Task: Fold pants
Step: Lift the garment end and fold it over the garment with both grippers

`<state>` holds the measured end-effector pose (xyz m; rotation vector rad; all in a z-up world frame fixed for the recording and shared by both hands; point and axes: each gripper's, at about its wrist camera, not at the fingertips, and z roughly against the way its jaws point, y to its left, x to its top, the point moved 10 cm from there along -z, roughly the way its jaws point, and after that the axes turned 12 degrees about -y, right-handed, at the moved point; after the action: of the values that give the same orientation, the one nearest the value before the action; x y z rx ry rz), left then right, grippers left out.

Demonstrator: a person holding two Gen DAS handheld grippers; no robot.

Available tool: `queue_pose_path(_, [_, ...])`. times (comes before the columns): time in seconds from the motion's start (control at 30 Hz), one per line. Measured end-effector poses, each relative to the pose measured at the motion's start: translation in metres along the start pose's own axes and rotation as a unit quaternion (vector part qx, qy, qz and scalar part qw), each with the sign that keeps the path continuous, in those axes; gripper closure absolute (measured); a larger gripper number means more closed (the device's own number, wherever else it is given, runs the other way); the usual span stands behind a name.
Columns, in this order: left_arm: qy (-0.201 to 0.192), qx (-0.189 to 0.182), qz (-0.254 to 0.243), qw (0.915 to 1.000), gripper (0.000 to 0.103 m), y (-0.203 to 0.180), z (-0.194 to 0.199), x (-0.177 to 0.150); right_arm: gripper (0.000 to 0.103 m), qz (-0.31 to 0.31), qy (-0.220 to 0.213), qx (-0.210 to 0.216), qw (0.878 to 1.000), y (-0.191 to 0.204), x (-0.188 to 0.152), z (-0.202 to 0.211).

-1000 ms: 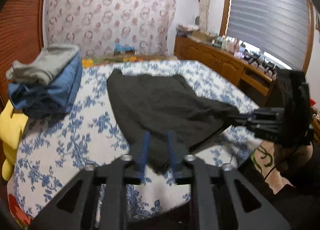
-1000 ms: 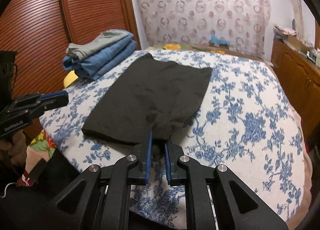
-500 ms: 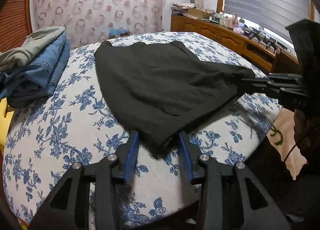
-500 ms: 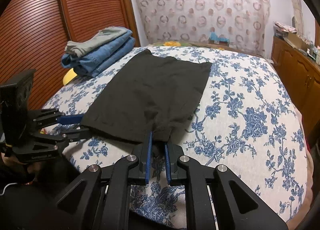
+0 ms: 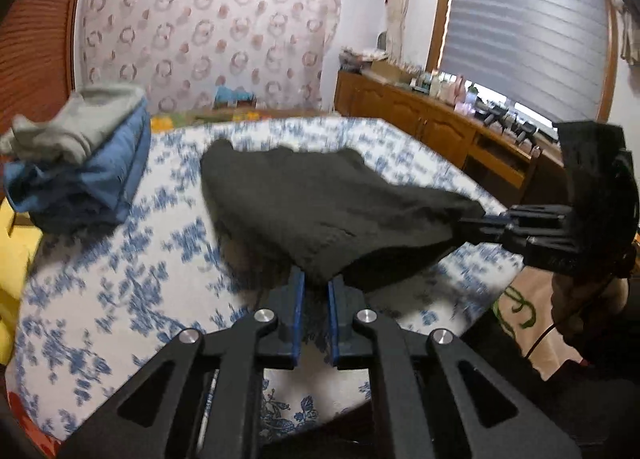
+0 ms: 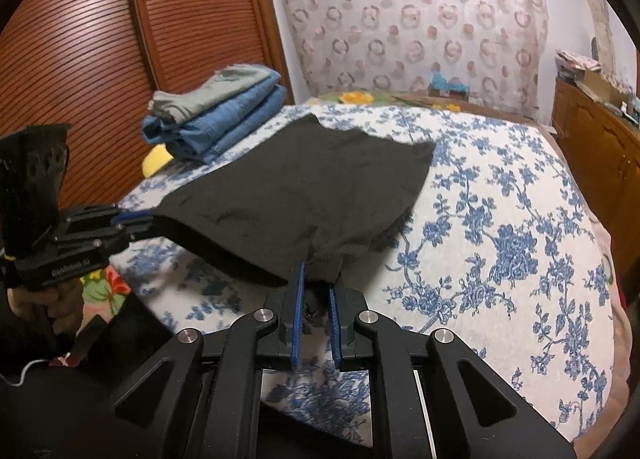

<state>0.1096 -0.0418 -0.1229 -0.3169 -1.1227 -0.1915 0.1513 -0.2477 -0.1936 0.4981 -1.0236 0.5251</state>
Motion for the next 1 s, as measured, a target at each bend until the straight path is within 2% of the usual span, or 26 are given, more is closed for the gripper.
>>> queue_pose_path(0.23, [-0.037, -0.007, -0.01, 0.9992, 0.097, -0.006, 0.021, 0.035, 0.095, 0.012, -0.023, 0.008, 1.0, 0.013, 0.022, 0.02])
queue_pose_path(0.53, [-0.054, -0.013, -0.017, 0.9983, 0.097, -0.015, 0.035, 0.051, 0.095, 0.021, -0.043, 0.012, 0.999, 0.02, 0.039, 0.042])
queue_pose_path(0.7, [-0.043, 0.008, -0.012, 0.999, 0.097, 0.003, 0.006, 0.048, 0.095, 0.017, -0.042, 0.007, 0.999, 0.016, 0.042, 0.024])
queue_pose_path(1.0, [-0.038, 0.032, -0.021, 0.9986, 0.097, 0.025, -0.039, 0.057, 0.095, 0.006, -0.028, -0.025, 0.999, -0.019, 0.056, -0.034])
